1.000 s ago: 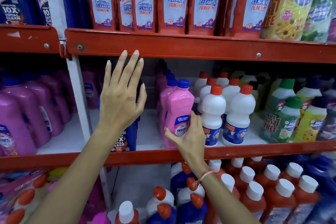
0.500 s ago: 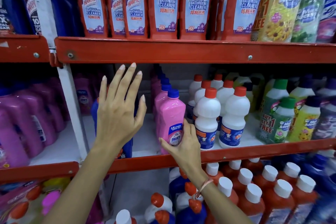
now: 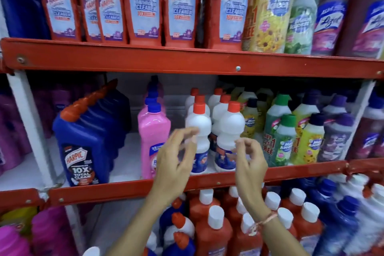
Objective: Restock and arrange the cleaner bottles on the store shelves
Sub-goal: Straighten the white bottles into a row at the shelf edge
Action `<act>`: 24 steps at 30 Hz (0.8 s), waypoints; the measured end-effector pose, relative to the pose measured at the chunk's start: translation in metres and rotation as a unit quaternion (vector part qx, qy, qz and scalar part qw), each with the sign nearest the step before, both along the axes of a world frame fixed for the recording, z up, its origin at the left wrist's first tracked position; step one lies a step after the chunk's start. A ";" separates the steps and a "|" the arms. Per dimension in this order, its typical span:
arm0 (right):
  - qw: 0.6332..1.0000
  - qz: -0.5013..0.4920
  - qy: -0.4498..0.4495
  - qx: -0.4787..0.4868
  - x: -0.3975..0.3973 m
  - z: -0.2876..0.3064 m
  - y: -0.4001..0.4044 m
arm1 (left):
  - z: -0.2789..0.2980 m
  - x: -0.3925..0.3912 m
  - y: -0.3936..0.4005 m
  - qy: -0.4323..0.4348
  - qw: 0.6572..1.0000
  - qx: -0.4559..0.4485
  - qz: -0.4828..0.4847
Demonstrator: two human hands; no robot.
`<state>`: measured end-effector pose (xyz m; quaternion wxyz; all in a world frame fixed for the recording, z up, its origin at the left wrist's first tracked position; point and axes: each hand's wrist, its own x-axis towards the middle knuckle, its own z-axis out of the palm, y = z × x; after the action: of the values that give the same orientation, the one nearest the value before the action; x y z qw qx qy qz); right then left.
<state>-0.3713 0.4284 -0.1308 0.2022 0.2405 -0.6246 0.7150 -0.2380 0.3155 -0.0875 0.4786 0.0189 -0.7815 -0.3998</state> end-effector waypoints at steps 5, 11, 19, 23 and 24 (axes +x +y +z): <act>0.972 0.158 -0.172 0.015 -0.051 -0.009 0.024 | -0.029 -0.046 0.035 -0.174 0.953 0.222 -0.110; 0.914 0.299 -0.258 0.095 -0.074 0.004 0.025 | -0.038 -0.077 0.054 -0.176 0.946 0.259 -0.080; 0.905 0.329 -0.190 0.190 -0.067 -0.002 0.033 | -0.030 -0.092 0.052 -0.183 0.930 0.302 -0.101; 0.908 0.312 -0.194 0.201 -0.070 -0.004 0.043 | -0.025 -0.095 0.051 -0.192 0.922 0.322 -0.096; 0.910 0.307 -0.192 0.204 -0.070 -0.005 0.045 | -0.025 -0.096 0.051 -0.194 0.920 0.326 -0.097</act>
<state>-0.4414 0.4735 -0.1356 -0.2040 0.3146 -0.6791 0.6311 -0.3344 0.3661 -0.1124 0.2435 0.1750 -0.6832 -0.6658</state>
